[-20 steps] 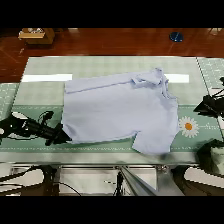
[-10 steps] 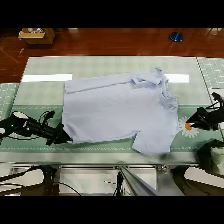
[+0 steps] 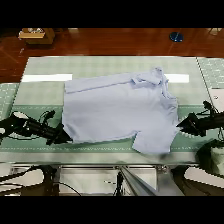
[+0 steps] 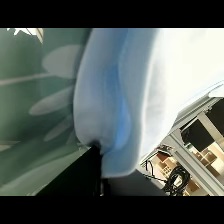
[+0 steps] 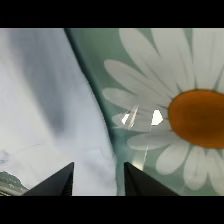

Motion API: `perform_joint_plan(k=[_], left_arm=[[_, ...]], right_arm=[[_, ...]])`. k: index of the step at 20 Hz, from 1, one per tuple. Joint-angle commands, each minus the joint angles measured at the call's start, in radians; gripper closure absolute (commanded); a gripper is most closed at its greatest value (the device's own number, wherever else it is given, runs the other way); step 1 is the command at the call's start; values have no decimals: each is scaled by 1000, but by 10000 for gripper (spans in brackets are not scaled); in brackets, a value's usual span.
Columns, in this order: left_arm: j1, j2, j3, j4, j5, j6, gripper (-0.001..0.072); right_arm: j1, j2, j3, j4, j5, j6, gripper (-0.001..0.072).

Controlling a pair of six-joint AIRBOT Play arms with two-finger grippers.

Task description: Fold the shirts.

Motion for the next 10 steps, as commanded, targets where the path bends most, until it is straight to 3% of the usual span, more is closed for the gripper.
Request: perform_joint_plan(k=[1, 5, 7, 10], left_arm=[[0, 0, 1, 1, 62, 2, 685], [0, 0, 1, 1, 63, 3, 685], [0, 0, 6, -16, 60, 14, 685], [0, 29, 74, -188, -13, 110, 685]], right_arm=[[-1, 0, -40, 36, -48, -2, 308], [0, 0, -94, 78, -148, -17, 348], [-1, 1, -97, 162, -146, -100, 659], [-1, 1, -83, 464, -12, -307, 687]])
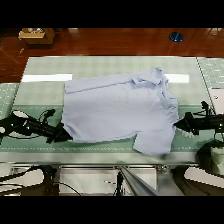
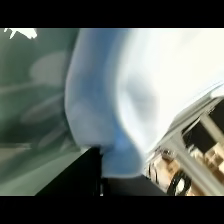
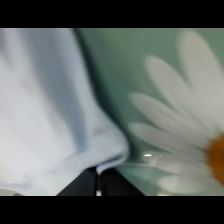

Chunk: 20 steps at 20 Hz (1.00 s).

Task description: Fold the shirts.

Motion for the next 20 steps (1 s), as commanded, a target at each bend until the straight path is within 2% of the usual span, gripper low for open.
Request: perform_joint_plan(k=[1, 3, 5, 9, 12, 14, 17, 20], left_arm=[[1, 41, 84, -193, -72, 78, 685], [1, 112, 203, -309, -106, 101, 686], [0, 203, 360, -391, -112, 105, 686], [0, 358, 748, -420, -103, 105, 687], [0, 439, 1004, -420, -37, 67, 686], [0, 489, 1141, -420, 10, 68, 686], [1, 559, 1297, -407, 87, 68, 686], [1, 641, 1416, -264, 160, 64, 686]], right_arm=[[0, 3, 21, 351, 153, -202, 688], [0, 47, 83, 524, 248, -227, 688], [0, 137, 197, 587, 257, -227, 688], [0, 326, 445, 697, 98, -193, 689], [0, 439, 645, 699, 37, -151, 689], [0, 502, 769, 713, -10, -89, 688], [0, 577, 951, 713, -85, -50, 689], [-1, 617, 1149, 620, -85, 46, 689]])
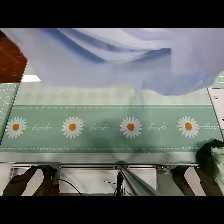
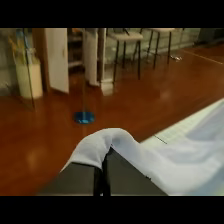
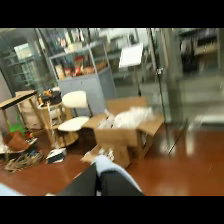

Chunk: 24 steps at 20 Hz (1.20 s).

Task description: Fold the shirts.

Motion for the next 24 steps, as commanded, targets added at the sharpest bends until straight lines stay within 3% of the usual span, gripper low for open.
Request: perform_joint_plan(k=[1, 5, 7, 9, 12, 15, 18, 24], left_arm=[[1, 101, 151, 188, 96, -43, 686], [1, 229, 175, 499, 32, -305, 686], [1, 274, 175, 610, -52, -359, 687], [1, 285, 175, 665, -169, -373, 686], [1, 277, 160, 664, -377, -418, 687], [1, 273, 112, 643, -457, -420, 687], [1, 262, 7, 607, -536, -408, 687], [0, 223, -307, 533, -449, -386, 687]], right_arm=[[-1, 62, 248, -168, -39, 148, 689], [-1, 118, 452, -586, -20, 345, 690], [-1, 156, 469, -728, 58, 424, 689], [-1, 174, 469, -822, 224, 436, 690], [-1, 173, 469, -820, 454, 433, 690], [0, 163, 469, -805, 639, 433, 690], [0, 137, 467, -793, 638, 433, 690], [-1, -79, 467, -806, 639, 433, 691]])
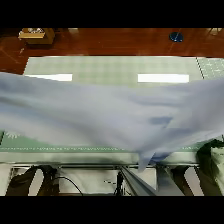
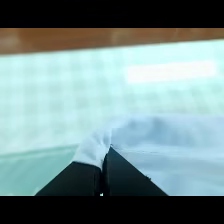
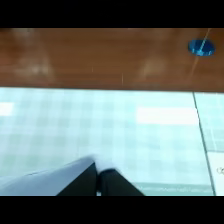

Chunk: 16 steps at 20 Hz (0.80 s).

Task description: Fold the shirts.

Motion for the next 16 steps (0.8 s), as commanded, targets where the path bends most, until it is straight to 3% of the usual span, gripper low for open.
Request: perform_joint_plan(k=[1, 5, 9, 12, 16], left_arm=[[0, -36, -180, -47, 47, 8, 687], [-39, -155, -270, -48, 160, 10, 687], [-164, -308, -268, -47, 269, 11, 687], [-235, -403, -268, -47, 386, 54, 687], [-251, -513, -267, -47, 565, 143, 687]], right_arm=[[-1, -147, 1, -5, 20, 2, 691], [0, -288, -103, 67, 19, 5, 691], [212, -352, -201, -154, 5, -60, 691], [390, -426, -202, -313, -168, -58, 691], [487, -541, -202, -331, -400, -29, 690]])
